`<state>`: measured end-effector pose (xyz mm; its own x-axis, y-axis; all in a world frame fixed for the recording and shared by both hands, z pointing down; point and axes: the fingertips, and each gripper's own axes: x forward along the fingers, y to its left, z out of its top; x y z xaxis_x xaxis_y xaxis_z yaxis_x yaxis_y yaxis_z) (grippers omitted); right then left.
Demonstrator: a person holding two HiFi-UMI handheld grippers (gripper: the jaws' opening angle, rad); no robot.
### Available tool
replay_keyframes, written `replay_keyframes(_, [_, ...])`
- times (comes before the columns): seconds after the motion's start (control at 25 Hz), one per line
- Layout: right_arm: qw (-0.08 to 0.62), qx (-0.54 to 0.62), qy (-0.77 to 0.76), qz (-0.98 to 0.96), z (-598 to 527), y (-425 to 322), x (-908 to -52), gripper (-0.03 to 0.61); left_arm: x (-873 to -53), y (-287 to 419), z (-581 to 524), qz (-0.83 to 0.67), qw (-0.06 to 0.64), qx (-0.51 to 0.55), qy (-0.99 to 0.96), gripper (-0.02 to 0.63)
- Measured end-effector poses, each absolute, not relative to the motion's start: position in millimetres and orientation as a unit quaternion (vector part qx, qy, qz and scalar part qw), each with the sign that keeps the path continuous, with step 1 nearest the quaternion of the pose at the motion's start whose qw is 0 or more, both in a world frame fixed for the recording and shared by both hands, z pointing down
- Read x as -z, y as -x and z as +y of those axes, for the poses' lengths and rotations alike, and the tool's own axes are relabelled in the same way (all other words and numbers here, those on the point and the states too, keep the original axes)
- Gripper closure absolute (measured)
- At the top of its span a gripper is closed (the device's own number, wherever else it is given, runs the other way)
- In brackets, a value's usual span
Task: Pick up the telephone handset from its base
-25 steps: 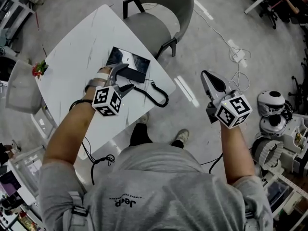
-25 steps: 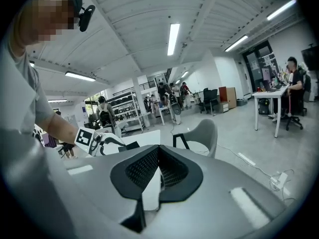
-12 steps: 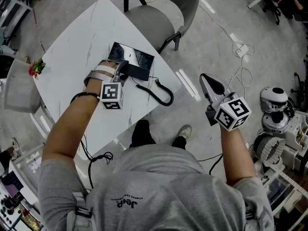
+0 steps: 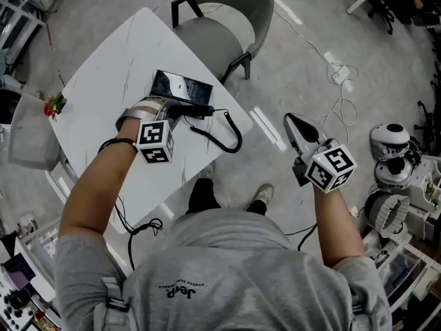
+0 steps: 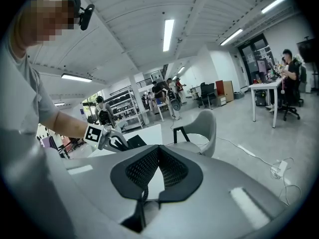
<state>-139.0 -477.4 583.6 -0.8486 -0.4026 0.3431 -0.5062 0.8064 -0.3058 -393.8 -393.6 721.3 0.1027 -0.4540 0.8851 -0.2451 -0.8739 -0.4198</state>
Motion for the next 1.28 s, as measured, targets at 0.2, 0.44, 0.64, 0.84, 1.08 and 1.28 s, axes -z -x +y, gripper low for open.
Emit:
replay_keyframes(0.2, [0.117, -0.193, -0.253, -0.941, -475.3, 119.1, -564.0, 0.574, -677.1, 355.0, -385.5, 0.273, -0.062, 0.522, 0.806, 0.476])
replay_keyframes(0.44, [0.091, -0.177, -0.274, -0.941, -470.6, 82.4, -522.1, 0.574, -615.2, 295.1, -389.5, 0.307, -0.162, 0.385, 0.855, 0.476])
replay_keyframes(0.64, [0.061, -0.156, -0.306, -0.937, -473.0, 32.5, -478.4, 0.574, -554.8, 225.6, -407.0, 0.292, -0.236, 0.251, 0.892, 0.476])
replay_keyframes(0.84, [0.041, -0.139, -0.337, -0.931, -471.0, 3.0, -446.9, 0.574, -495.7, 172.2, -417.8, 0.248, -0.327, 0.089, 0.908, 0.476])
replay_keyframes(1.08, [0.005, -0.119, -0.365, -0.924, -469.5, -47.9, -396.5, 0.574, -419.2, 111.4, -442.8, 0.224, -0.329, -0.032, 0.917, 0.476])
replay_keyframes(1.28, [-0.027, -0.102, -0.381, -0.919, -467.5, -81.7, -355.3, 0.574, -358.1, 85.5, -464.9, 0.221, -0.297, -0.110, 0.922, 0.476])
